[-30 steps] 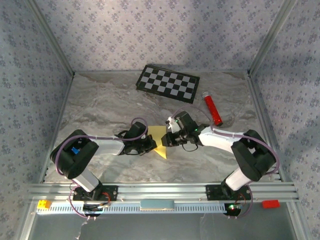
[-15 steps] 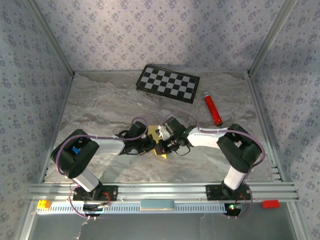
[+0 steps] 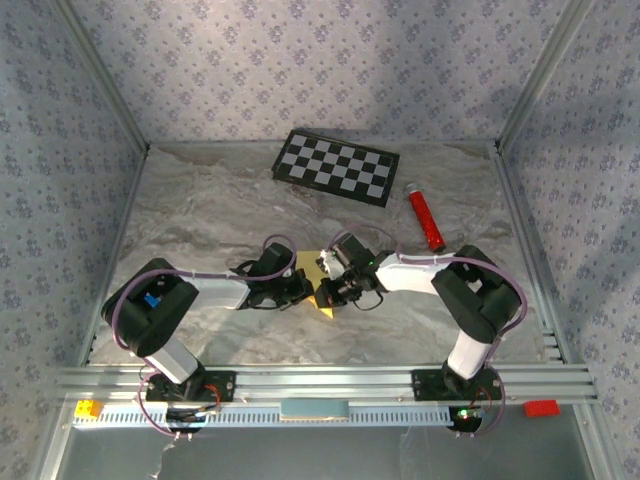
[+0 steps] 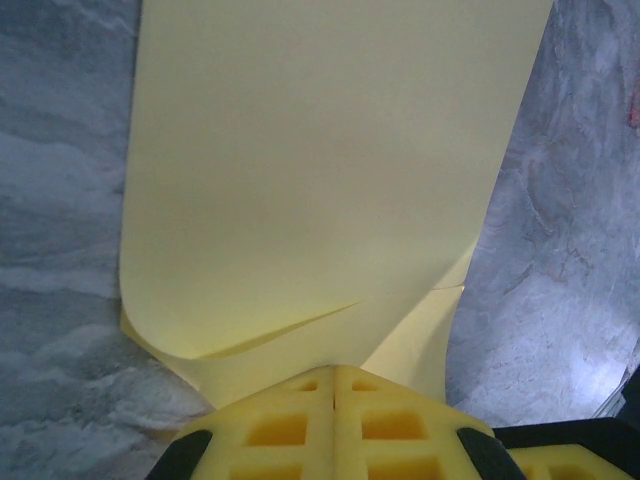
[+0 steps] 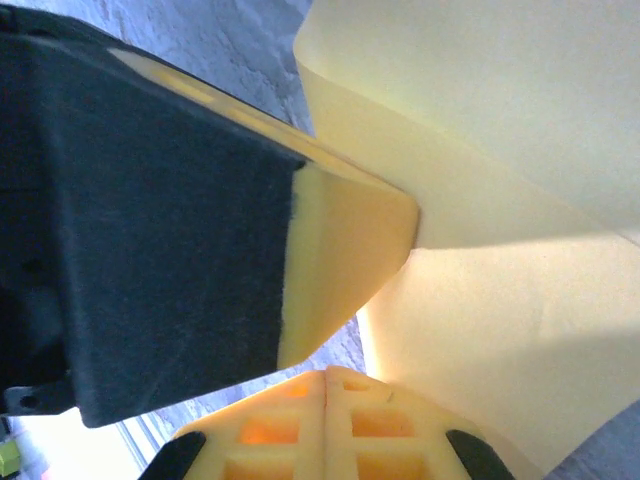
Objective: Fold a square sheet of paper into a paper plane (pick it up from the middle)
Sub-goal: Third fold the triangle at the center of the table.
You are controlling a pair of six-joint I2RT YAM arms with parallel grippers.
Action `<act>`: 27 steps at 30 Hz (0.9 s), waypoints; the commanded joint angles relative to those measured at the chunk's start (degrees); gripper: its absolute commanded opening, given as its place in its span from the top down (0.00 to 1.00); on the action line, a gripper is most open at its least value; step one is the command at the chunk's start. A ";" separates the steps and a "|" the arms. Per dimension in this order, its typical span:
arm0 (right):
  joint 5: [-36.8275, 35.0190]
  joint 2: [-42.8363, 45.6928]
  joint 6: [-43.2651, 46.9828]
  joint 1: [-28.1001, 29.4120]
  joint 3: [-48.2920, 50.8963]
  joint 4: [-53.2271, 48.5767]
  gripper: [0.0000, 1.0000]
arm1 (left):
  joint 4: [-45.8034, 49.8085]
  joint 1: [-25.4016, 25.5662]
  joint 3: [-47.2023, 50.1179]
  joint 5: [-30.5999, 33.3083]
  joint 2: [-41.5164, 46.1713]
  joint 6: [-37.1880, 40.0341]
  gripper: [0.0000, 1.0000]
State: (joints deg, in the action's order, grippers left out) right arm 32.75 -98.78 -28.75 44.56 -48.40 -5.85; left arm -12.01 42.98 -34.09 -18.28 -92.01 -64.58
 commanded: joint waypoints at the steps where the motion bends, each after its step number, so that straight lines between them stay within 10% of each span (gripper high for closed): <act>1: 1.92 -0.77 -0.14 0.03 0.93 -1.48 0.96 | 3.86 0.10 0.07 1.66 -1.77 0.79 1.00; 27: 3.72 2.64 -4.78 1.22 11.35 2.35 0.96 | 5.59 0.08 -0.27 2.81 -1.96 0.64 1.00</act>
State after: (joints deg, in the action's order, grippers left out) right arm 35.62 -96.73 -31.73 44.69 -40.16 1.23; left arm -11.51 43.22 -34.70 -18.48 -92.38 -64.55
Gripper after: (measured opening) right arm 0.053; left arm 0.044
